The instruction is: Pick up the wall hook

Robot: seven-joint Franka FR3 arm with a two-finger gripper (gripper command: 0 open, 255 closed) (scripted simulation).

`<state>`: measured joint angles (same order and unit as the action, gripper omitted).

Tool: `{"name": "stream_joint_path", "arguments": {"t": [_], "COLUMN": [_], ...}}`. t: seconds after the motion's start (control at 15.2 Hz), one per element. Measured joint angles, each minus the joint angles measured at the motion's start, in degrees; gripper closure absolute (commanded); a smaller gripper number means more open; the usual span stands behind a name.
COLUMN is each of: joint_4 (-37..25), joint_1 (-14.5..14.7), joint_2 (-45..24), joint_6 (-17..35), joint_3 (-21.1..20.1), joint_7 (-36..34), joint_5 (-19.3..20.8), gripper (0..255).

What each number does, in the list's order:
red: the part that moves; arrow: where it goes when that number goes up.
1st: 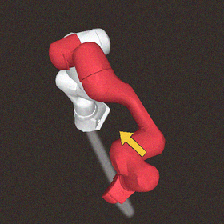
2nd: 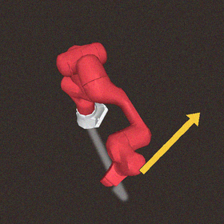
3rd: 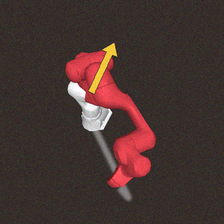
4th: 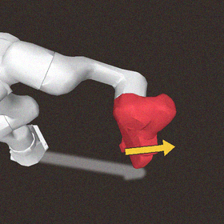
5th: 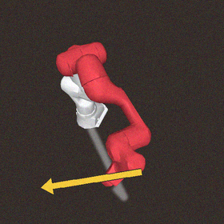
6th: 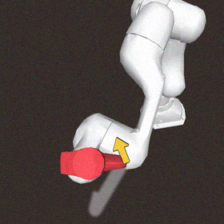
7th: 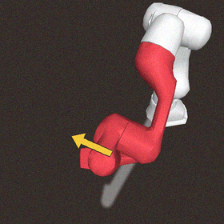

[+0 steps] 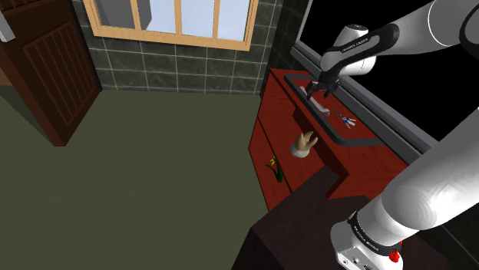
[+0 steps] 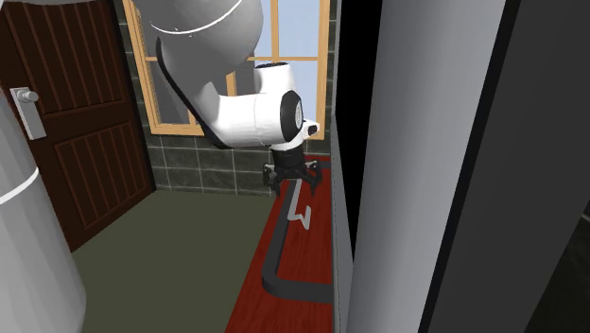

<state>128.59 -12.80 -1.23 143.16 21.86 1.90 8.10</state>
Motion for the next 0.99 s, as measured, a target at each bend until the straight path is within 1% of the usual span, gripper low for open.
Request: {"name": "stream_joint_path", "arguments": {"t": [0.13,0.2,0.86,0.99], "joint_4": [0.4,0.5,0.2,0.2], "joint_1": [-0.1,-0.1,0.0,0.0], "joint_2": [-0.9,-1.1,-1.2,-0.6], "joint_6": [1.2,1.5,2.0,1.0], "joint_3": [0.0,0.0,-0.1,0.0], "joint_7": [0.2,0.2,0.3,0.2], "joint_5": [-0.4,-0.4,-0.6,-0.3], "gripper": [0,255,255,255]}}
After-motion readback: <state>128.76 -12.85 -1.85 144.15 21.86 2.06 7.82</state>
